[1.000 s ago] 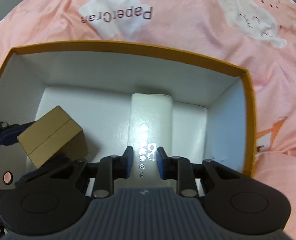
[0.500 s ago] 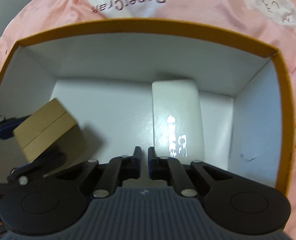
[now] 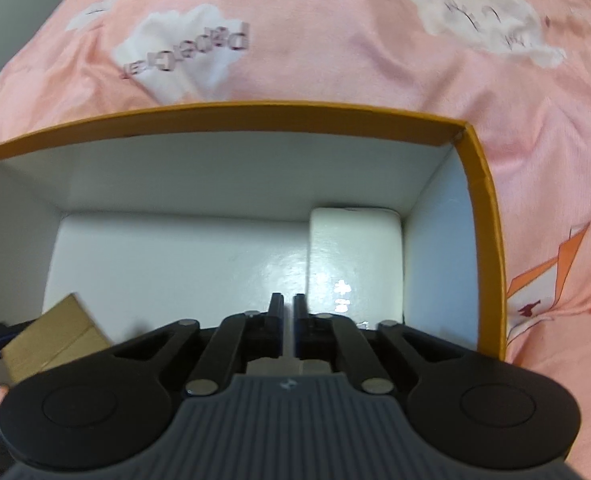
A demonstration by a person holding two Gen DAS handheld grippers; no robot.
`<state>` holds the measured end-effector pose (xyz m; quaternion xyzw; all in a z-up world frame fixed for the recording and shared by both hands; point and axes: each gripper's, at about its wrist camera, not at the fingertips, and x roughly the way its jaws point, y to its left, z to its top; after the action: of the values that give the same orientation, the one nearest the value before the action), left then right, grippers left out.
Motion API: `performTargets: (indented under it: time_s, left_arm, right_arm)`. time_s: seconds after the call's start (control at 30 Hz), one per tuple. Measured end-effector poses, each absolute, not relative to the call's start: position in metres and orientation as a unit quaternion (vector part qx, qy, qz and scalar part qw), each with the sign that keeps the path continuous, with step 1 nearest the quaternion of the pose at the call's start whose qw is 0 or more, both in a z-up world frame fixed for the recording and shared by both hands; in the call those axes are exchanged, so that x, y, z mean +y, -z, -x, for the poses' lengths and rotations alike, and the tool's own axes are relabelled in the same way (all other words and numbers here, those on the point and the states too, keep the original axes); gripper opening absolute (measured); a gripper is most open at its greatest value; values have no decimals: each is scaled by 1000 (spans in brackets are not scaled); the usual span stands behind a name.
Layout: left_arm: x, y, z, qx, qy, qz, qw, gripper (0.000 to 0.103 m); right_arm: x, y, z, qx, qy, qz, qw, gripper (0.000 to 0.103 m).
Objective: Organize objects
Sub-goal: 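Lower the khaki box into the orange box and open the left tool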
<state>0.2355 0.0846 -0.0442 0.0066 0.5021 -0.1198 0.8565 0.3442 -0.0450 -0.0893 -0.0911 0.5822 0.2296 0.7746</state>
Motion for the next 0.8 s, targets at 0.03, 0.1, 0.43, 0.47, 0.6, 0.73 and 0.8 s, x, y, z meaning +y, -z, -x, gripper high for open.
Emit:
performTargets:
  time_s: [0.03, 0.1, 0.43, 0.47, 0.6, 0.73, 0.8]
  left_arm:
    - [83, 44, -236, 504, 124, -12, 855, 53]
    - [78, 46, -238, 511, 130, -23, 849, 53]
    - [50, 62, -252, 546, 206, -32, 811, 53]
    - [49, 63, -253, 548, 208, -34, 809, 53]
    - [51, 67, -260, 565, 215, -22, 796, 53]
    - [56, 69, -261, 572, 217, -8, 791, 55]
    - [58, 67, -259, 570, 217, 0, 792, 59]
  right_arm:
    - [-46, 83, -339, 575, -242, 94, 776, 12]
    - [-49, 73, -327, 568, -266, 97, 773, 12]
    - [-66, 52, -312, 573, -302, 33, 761, 34]
    - [-67, 52, -312, 576, -308, 25, 757, 35]
    - [-63, 63, -310, 599, -320, -2, 734, 36]
    - [-59, 73, -308, 613, -325, -15, 720, 43]
    - [-56, 75, -308, 615, -327, -18, 717, 44]
